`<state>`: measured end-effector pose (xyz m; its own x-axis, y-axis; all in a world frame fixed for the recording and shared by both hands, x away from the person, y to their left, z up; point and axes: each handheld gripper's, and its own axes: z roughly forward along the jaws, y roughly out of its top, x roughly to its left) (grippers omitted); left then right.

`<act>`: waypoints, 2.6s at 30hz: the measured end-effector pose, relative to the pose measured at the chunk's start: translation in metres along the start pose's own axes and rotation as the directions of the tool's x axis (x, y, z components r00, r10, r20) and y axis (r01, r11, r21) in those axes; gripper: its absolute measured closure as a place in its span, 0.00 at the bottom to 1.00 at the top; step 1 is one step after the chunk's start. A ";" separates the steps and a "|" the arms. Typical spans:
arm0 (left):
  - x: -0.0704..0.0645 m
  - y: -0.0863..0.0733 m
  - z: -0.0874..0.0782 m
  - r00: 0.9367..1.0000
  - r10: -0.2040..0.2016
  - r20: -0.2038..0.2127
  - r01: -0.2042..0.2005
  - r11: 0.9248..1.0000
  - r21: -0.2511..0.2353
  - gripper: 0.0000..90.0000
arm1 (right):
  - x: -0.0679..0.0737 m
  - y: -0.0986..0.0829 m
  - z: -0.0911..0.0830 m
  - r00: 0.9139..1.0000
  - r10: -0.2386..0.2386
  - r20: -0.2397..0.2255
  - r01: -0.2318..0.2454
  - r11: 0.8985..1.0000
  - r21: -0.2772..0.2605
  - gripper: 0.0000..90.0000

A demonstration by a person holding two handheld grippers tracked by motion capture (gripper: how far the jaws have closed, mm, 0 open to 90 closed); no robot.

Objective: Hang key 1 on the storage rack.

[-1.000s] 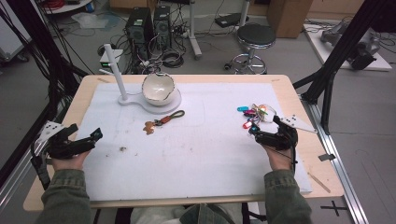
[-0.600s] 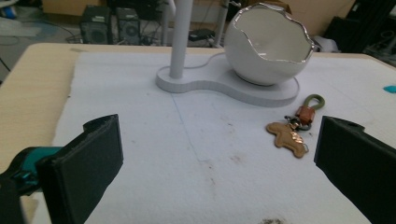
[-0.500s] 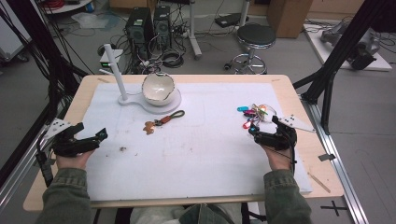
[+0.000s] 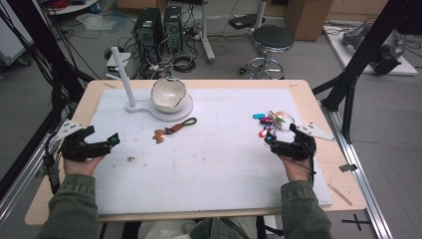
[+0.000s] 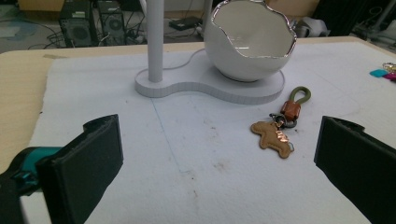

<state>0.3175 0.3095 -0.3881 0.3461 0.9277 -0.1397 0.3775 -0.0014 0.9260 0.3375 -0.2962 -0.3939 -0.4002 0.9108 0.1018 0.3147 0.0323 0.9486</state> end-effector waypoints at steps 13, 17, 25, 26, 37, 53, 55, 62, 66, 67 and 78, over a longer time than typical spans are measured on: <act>-0.015 0.017 0.022 0.998 0.043 0.041 -0.046 0.997 0.066 0.02 | 0.000 0.000 -0.001 1.000 0.003 0.000 -0.003 1.000 -0.003 0.01; -0.022 0.021 0.029 0.996 0.062 0.060 -0.067 0.994 0.084 0.02 | 0.000 0.000 -0.001 1.000 0.009 -0.001 -0.009 1.000 -0.004 0.01; -0.030 0.024 0.044 0.994 0.068 0.084 -0.077 0.991 0.110 0.02 | 0.000 0.000 -0.002 1.000 0.010 -0.004 -0.010 1.000 -0.006 0.01; -0.030 0.024 0.044 0.994 0.068 0.084 -0.077 0.991 0.110 0.02 | 0.000 0.000 -0.002 1.000 0.010 -0.004 -0.010 1.000 -0.006 0.01; -0.044 0.030 0.059 0.989 0.099 0.113 -0.114 0.983 0.142 0.02 | 0.001 0.000 -0.001 1.000 0.003 -0.012 -0.003 1.000 -0.009 0.01; -0.061 0.046 0.089 0.979 0.113 0.172 -0.143 0.975 0.169 0.02 | 0.000 0.000 -0.001 1.000 0.006 -0.015 -0.006 1.000 -0.010 0.01; -0.064 0.046 0.092 0.976 0.110 0.187 -0.142 0.975 0.170 0.02 | -0.001 0.000 -0.001 1.000 0.006 -0.012 -0.006 1.000 -0.012 0.01; -0.076 0.049 0.104 0.965 0.133 0.226 -0.180 0.963 0.202 0.02 | -0.001 0.000 -0.001 1.000 0.008 -0.014 -0.008 1.000 -0.013 0.01; -0.085 0.055 0.113 0.958 0.161 0.239 -0.211 0.957 0.200 0.02 | -0.001 0.000 -0.001 1.000 0.005 -0.011 -0.005 1.000 -0.018 0.01; -0.087 0.056 0.115 0.956 0.163 0.244 -0.215 0.955 0.203 0.02 | -0.001 0.000 -0.001 1.000 0.009 -0.011 -0.009 1.000 -0.019 0.01; -0.103 0.055 0.140 0.939 0.193 0.283 -0.266 0.933 0.244 0.02 | -0.001 0.001 -0.001 1.000 0.014 -0.019 -0.014 1.000 -0.020 0.01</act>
<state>0.4229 0.1612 -0.3720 0.6416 0.7653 -0.0515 0.4696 -0.3388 0.8153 0.3370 -0.2977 -0.3931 -0.4120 0.9032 0.1203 0.3031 0.0114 0.9529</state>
